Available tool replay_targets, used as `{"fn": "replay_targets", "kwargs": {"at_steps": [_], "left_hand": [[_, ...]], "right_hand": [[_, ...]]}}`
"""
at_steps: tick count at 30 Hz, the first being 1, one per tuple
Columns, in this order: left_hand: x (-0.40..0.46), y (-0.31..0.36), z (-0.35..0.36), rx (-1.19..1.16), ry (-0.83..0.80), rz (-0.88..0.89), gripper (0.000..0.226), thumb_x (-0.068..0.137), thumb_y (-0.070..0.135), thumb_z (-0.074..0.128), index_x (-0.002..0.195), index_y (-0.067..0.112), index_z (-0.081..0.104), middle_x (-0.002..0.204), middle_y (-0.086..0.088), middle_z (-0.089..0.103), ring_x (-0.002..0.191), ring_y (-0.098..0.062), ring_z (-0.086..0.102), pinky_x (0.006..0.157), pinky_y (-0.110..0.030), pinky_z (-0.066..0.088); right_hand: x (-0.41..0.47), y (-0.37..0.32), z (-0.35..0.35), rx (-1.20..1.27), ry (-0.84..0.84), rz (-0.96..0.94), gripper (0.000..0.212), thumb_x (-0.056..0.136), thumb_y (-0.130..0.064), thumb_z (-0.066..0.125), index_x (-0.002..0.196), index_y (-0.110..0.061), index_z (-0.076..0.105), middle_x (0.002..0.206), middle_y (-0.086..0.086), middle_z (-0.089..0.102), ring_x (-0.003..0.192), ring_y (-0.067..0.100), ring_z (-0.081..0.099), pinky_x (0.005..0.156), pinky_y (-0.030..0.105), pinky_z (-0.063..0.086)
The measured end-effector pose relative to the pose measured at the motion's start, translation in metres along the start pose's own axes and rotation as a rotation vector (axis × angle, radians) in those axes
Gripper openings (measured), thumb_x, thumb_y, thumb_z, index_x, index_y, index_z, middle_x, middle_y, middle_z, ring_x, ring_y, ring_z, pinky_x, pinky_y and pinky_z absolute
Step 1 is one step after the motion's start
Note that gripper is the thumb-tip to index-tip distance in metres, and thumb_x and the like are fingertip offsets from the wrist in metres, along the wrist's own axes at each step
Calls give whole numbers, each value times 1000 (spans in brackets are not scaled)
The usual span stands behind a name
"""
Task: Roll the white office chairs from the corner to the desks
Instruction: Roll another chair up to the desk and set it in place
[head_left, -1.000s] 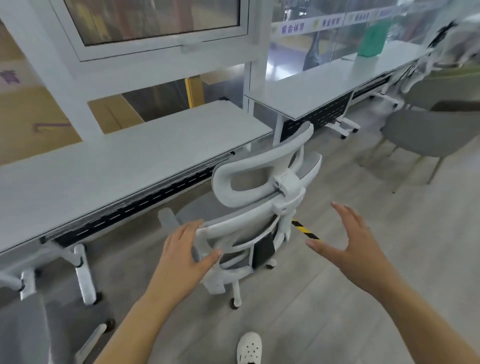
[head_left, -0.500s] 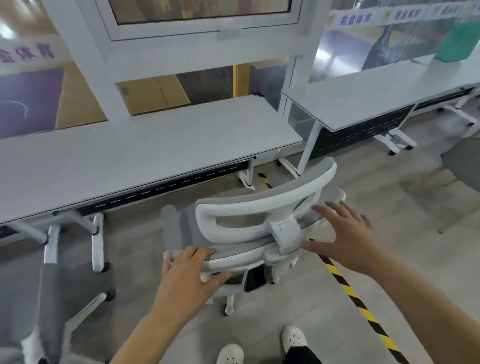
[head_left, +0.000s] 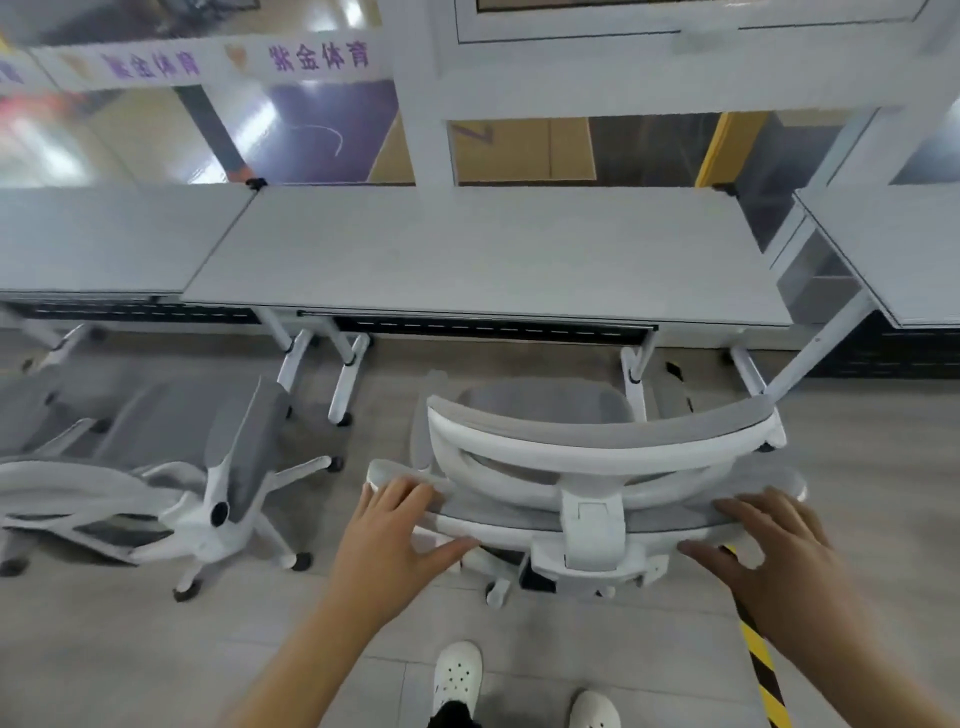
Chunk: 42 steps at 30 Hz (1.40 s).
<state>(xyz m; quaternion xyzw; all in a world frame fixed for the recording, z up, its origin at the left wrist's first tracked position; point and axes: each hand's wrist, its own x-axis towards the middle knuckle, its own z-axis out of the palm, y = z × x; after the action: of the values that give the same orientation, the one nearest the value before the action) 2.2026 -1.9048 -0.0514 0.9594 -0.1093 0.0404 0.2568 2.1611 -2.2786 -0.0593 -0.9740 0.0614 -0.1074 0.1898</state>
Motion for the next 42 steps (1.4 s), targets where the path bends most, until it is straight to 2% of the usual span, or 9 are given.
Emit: {"fn": "replay_targets", "kwargs": {"at_steps": [5,10,15,23,27,33,36,40,42], "left_hand": [[-21,-13,-12,-46,16,-74,48,69,73,65,94,33,58,101,24,49,101,12,41,89,-34,47],[-30,-47,-32,-116,-18,-120,51,66,73,67,98,35,58,109,28,48,102,-5,50,79,-20,44],[-27,-80,-50,-155,3,-121,47,63,66,73,96,37,57,110,30,48,102,-7,51,80,-16,41],[-17,-122,-64,-180,-25,-68,49,67,74,66,100,41,54,112,30,45,105,-7,50,87,-21,47],[-14,-130,-62,-146,-2,-22,51,69,73,67,101,35,58,112,28,47,104,-4,48,86,-10,38],[-18,-128,-53,-127,69,16,48,72,71,66,99,32,59,110,23,48,100,6,38,100,-37,45],[-19,-122,-51,-130,55,15,48,73,71,63,98,30,59,107,21,48,97,3,39,97,-37,46],[-19,-115,-47,-150,64,18,48,74,69,63,100,28,60,107,18,48,100,-1,41,95,-37,46],[-17,-114,-46,-179,53,3,49,73,70,64,101,29,59,111,20,47,105,0,39,97,-37,45]], "right_hand": [[-10,-14,7,26,7,-60,77,66,-77,47,99,-12,73,96,-1,61,110,36,46,87,48,46],[-19,-46,26,83,32,-73,79,71,-86,39,95,-17,71,93,-3,56,102,38,46,83,47,45],[-22,-77,40,72,-7,-66,72,66,-84,46,95,-23,70,93,-6,52,98,34,46,79,47,48],[-21,-116,50,79,6,-42,68,66,-81,48,95,-24,70,91,-9,53,97,29,47,78,43,46],[-20,-122,50,77,-8,-17,65,63,-79,52,95,-26,69,91,-13,50,95,24,47,75,41,45],[-22,-123,43,140,-32,58,63,60,-80,54,98,-32,67,98,-19,51,99,13,44,77,37,43],[-22,-119,42,168,-23,58,58,64,-78,60,99,-32,66,103,-28,47,99,12,46,80,38,43],[-19,-114,39,165,-53,114,53,64,-63,71,102,-26,69,103,-19,48,105,16,49,88,42,44],[-19,-113,39,155,-62,121,55,68,-70,69,103,-28,67,105,-17,48,105,11,45,89,43,44]]}}
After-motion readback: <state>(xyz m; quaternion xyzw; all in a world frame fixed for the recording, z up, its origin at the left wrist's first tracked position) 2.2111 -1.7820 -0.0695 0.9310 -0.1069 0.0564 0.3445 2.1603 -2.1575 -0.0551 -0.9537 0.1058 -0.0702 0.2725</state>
